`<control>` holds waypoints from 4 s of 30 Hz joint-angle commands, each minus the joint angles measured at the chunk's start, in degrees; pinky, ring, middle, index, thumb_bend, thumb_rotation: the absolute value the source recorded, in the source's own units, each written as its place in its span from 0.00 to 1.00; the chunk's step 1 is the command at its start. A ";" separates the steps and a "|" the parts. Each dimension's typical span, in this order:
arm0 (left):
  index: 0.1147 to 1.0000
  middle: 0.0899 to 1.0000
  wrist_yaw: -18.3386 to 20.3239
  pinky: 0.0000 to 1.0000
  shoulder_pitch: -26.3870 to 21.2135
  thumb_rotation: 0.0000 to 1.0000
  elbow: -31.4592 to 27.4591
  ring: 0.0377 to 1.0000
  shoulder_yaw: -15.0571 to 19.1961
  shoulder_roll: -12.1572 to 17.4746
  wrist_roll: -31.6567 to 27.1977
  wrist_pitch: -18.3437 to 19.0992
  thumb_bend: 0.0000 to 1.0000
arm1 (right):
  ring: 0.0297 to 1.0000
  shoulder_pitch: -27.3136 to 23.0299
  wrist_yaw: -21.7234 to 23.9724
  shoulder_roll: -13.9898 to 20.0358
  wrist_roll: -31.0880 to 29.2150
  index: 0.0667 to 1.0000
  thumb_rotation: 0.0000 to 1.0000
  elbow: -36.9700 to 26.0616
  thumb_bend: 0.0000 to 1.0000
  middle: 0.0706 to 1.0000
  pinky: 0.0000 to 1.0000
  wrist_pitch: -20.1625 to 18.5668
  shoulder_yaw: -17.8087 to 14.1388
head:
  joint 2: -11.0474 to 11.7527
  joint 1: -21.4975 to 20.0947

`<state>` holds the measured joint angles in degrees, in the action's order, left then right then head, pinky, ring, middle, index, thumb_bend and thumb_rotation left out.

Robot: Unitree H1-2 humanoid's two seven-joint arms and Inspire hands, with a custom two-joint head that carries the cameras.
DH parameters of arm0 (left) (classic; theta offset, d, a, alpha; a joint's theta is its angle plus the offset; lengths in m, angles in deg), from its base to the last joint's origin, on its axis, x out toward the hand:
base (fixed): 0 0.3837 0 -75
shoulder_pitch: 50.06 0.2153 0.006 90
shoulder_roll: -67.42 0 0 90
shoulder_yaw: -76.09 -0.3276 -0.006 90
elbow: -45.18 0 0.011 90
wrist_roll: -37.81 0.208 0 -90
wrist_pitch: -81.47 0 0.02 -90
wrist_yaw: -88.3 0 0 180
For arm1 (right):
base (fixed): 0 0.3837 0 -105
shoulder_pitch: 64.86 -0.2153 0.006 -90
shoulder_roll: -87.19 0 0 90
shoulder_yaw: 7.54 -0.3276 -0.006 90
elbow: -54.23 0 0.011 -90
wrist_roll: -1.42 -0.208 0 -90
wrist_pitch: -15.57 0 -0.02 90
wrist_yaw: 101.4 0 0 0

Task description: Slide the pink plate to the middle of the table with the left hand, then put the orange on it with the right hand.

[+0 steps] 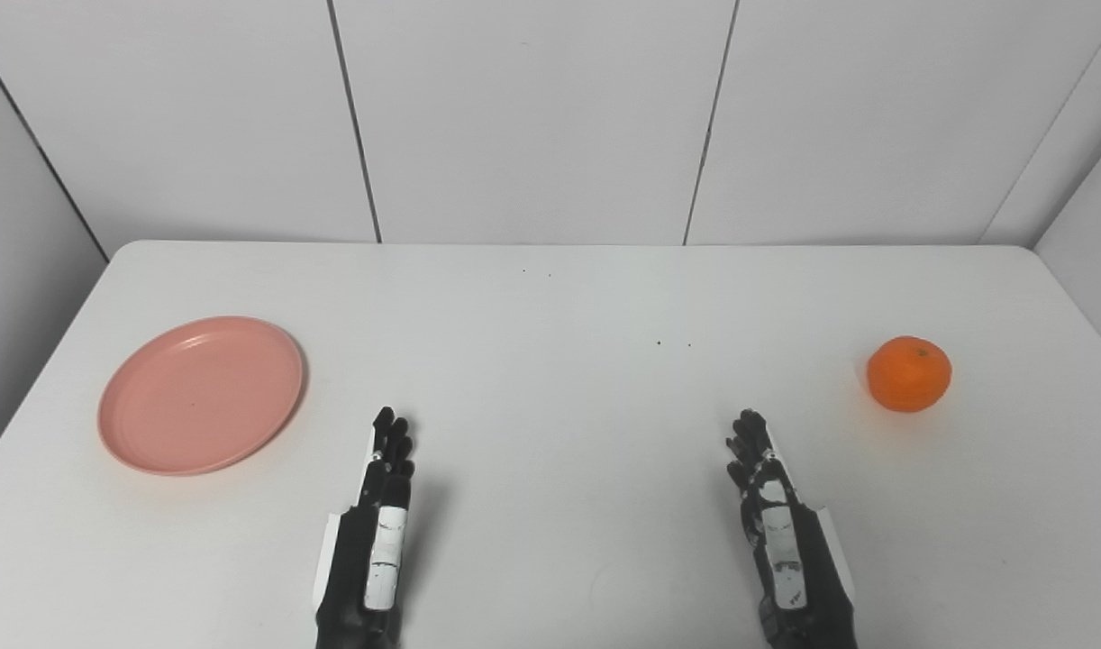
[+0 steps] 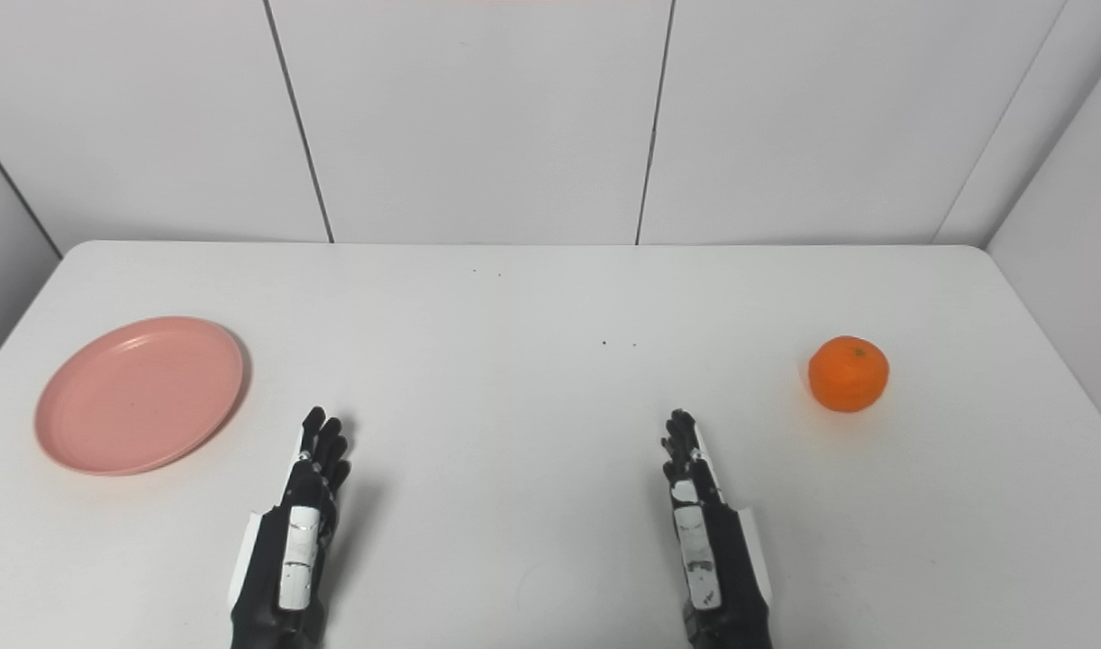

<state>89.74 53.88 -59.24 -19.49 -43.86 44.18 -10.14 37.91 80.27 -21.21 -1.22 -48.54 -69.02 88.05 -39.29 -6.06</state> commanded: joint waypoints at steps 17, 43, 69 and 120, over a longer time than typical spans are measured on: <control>1.00 1.00 -4.11 0.98 6.64 0.98 4.51 1.00 -5.63 -0.96 5.74 -1.47 0.80 | 1.00 3.11 6.47 4.52 -6.27 0.99 1.00 4.13 0.89 1.00 1.00 3.34 -4.84 | 6.40 11.91; 1.00 1.00 -5.66 0.93 5.45 0.96 9.45 1.00 -5.71 -0.30 5.24 -4.78 0.78 | 1.00 2.17 7.12 4.12 -5.67 1.00 1.00 9.88 0.86 1.00 1.00 7.79 -5.22 | 13.13 12.75; 0.97 0.96 -3.46 0.96 4.64 0.90 4.60 0.97 -3.81 1.13 -0.31 -9.68 0.91 | 1.00 2.60 6.80 3.28 -6.74 1.00 1.00 8.06 0.84 1.00 1.00 5.64 -4.29 | 13.71 14.20; 0.89 0.88 12.23 0.83 -29.82 0.77 3.23 0.88 20.65 25.29 -31.55 -8.24 0.96 | 0.99 1.42 4.79 1.64 -4.50 0.96 1.00 8.78 0.86 0.98 1.00 4.87 -3.85 | 13.81 13.07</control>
<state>100.33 26.87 -56.74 0.34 -20.75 14.02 -15.20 37.34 85.17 -19.50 -5.49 -45.50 -64.25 84.04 -25.40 6.94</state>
